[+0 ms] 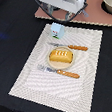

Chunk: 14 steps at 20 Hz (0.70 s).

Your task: Interact with the objects in diverse but meaningful ways.

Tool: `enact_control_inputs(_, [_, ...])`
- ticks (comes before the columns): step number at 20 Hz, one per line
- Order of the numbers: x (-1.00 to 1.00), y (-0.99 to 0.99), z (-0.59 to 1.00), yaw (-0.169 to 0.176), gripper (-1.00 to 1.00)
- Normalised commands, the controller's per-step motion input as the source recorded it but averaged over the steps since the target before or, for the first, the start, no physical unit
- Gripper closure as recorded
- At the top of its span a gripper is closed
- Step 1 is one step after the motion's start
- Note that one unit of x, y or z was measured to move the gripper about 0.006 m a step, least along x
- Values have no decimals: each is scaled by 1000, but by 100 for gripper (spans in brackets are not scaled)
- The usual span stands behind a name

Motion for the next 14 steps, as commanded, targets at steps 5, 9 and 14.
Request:
enact_control_inputs(5, [-11, 31, -289, 5, -100])
enact_control_inputs(9, [-86, 138, -316, 21, -100])
enact_control_inputs(14, [-115, 127, -299, 14, -100])
